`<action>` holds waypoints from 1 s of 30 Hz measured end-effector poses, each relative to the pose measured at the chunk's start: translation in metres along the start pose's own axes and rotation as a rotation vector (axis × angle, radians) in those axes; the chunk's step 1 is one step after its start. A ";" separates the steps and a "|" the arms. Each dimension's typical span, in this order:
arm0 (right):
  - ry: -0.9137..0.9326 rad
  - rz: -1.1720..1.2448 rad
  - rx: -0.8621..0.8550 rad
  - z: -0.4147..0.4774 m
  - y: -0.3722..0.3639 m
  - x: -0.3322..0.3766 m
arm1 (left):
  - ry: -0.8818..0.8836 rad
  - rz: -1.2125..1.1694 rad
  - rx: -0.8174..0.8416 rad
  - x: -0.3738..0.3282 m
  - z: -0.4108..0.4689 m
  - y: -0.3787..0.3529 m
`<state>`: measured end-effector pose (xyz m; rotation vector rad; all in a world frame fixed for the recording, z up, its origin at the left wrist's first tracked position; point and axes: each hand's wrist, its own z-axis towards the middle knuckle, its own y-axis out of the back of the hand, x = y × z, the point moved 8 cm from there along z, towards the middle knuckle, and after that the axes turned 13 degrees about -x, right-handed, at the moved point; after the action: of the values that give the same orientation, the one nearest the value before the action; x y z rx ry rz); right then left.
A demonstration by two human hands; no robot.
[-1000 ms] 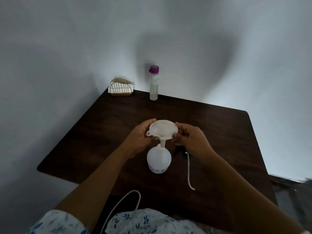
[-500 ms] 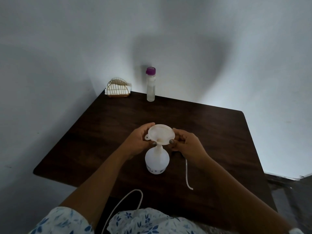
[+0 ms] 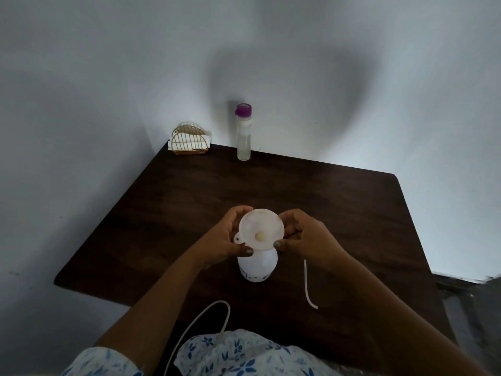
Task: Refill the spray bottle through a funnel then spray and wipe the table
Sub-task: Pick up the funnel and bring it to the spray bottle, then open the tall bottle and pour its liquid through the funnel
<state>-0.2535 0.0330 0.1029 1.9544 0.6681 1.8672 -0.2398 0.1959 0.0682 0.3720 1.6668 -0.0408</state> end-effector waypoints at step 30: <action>0.160 -0.569 -0.004 0.224 -0.021 0.041 | -0.177 0.427 -0.339 -0.032 0.208 0.096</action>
<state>-0.0321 0.0883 0.1101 1.4131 1.1264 1.6578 -0.0124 0.2293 0.0890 0.4441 1.3605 0.5067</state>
